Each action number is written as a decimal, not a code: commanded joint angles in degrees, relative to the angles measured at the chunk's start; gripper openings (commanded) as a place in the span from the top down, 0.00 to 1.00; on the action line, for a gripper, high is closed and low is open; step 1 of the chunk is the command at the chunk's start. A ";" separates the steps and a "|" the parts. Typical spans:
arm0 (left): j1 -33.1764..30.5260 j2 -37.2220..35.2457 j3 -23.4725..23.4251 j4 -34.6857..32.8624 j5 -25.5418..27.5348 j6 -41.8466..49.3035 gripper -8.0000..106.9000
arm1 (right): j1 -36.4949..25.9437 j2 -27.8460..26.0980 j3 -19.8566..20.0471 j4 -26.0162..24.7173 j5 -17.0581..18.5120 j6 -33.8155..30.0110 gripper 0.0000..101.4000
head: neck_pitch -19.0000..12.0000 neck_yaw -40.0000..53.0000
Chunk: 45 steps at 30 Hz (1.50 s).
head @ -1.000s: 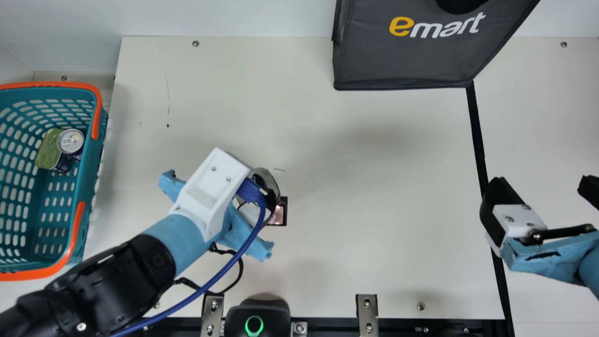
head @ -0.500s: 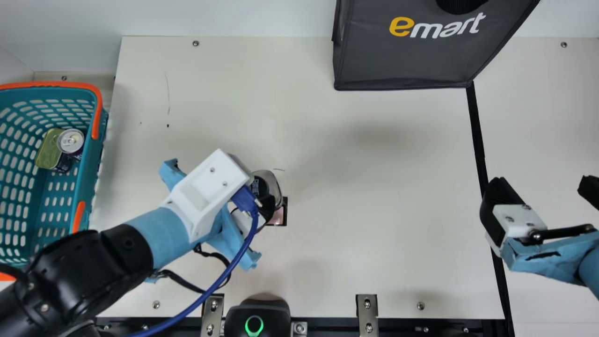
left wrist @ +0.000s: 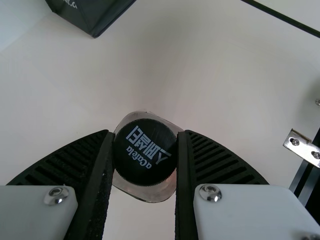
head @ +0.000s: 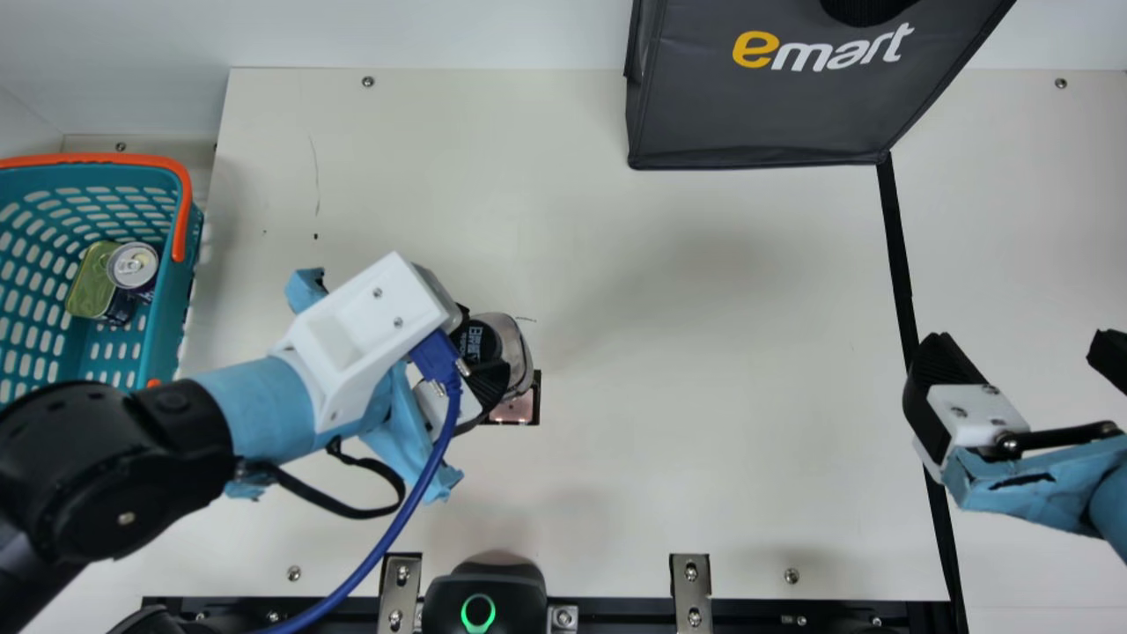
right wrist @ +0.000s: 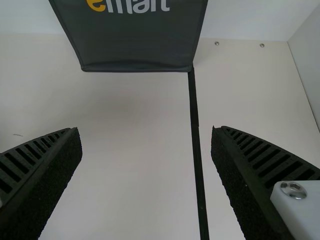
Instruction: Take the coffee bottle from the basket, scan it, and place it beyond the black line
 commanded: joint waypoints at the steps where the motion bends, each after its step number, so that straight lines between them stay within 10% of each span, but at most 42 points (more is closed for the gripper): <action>1: 0.84 0.08 -0.57 -1.68 1.10 2.65 0.84 | 0.00 0.00 0.00 0.00 0.00 0.00 0.10 | -0.96 0.09; 45: 7.96 4.23 -0.83 -3.34 -3.46 5.95 0.84 | 0.00 0.00 0.00 0.00 0.00 0.00 0.10 | -0.96 0.09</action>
